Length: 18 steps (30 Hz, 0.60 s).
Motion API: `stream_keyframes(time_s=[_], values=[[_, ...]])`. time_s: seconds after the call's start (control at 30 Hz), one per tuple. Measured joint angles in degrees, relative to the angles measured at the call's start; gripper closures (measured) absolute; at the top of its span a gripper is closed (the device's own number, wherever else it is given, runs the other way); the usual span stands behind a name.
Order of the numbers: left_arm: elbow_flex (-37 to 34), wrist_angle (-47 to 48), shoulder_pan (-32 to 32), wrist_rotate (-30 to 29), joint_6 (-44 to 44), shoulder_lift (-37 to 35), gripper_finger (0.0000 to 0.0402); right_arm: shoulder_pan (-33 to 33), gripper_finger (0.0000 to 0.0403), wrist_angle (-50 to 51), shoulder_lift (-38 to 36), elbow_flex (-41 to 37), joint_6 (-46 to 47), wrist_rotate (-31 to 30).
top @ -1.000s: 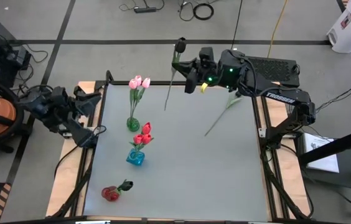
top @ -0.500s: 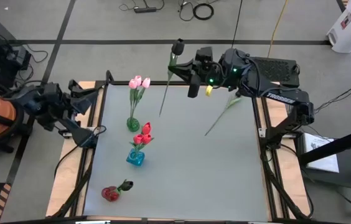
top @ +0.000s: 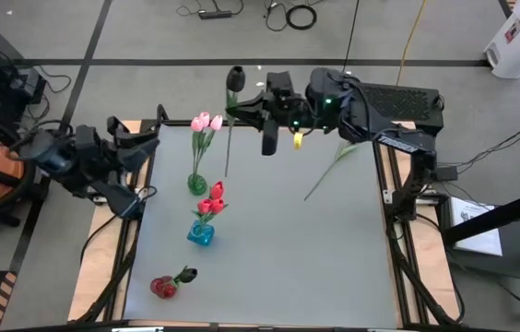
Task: Sort flowers into vase by color
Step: Put the bottom black flower into the red vase
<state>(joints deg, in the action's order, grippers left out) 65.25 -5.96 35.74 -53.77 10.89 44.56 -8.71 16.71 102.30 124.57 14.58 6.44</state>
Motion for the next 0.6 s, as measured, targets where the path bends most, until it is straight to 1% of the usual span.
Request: stream_keyframes(time_s=[0.1, 0.2, 0.33, 0.47, 0.6], values=[[0.0, 2.9, -3.6, 2.0, -2.1, 1.4, 0.0307, -0.1, 0.0402, 2.5, 2.6, 3.6, -1.8, -0.1], [0.0, 7.7, -7.8, 4.9, -6.3, 2.7, 0.0307, -0.1, 0.0402, 2.9, 3.8, 4.1, -3.6, -0.4], [0.0, 13.0, -14.1, 10.6, -11.3, 5.5, 0.0307, 0.0, 0.0402, 3.4, 5.1, 4.1, -5.4, -0.5], [0.0, 13.8, -19.9, 17.2, -13.7, 8.4, 0.0307, 0.3, 0.0402, 3.4, 6.1, 4.1, -5.9, -0.5], [0.0, 13.9, -24.5, 22.2, -15.1, 10.7, 0.0307, 0.9, 0.0402, 3.5, 6.4, 4.1, -5.9, -0.4]])
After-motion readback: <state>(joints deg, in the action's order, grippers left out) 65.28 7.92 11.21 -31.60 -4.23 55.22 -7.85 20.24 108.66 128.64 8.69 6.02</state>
